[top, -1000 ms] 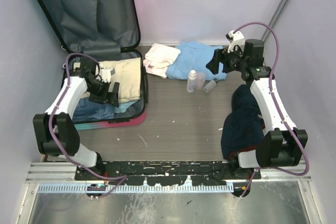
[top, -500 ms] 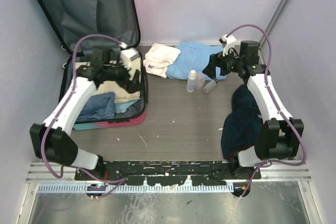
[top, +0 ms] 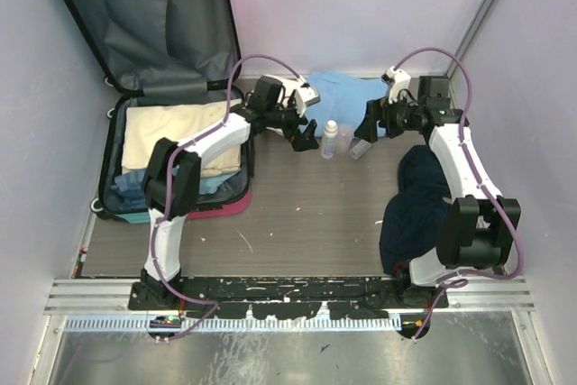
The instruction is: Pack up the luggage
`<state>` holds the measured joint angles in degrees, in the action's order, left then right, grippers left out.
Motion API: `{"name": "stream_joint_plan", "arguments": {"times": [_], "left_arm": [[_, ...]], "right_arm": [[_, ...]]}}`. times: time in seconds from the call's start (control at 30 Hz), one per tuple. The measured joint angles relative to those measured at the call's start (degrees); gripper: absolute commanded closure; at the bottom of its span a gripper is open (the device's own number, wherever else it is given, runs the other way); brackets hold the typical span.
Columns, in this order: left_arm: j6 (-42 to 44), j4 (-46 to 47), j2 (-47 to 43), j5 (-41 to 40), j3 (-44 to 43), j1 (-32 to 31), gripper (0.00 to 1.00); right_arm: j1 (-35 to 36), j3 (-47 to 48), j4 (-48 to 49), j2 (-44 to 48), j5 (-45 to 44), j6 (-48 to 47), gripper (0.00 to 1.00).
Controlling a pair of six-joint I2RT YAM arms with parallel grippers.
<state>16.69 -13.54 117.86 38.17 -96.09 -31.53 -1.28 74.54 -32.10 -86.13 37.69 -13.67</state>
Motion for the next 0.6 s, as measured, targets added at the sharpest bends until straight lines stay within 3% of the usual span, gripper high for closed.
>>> {"name": "stream_joint_plan", "arguments": {"times": [0.37, 0.53, 0.6], "left_arm": [[-3.4, 18.5, 10.5, 5.2, -1.4, -1.1, 0.12], [-4.9, 24.7, 14.0, 5.1, -3.2, -3.0, 0.27], [-5.6, 26.0, 15.7, 5.1, -4.9, -3.5, 0.37]], "right_arm": [[-4.4, -0.5, -1.2, 0.9, 0.0, 0.9, 0.00], [-4.5, -0.5, -1.1, 0.9, 0.1, 1.6, 0.00], [-4.7, -0.5, -1.1, 0.9, 0.2, 1.7, 0.00]]}}
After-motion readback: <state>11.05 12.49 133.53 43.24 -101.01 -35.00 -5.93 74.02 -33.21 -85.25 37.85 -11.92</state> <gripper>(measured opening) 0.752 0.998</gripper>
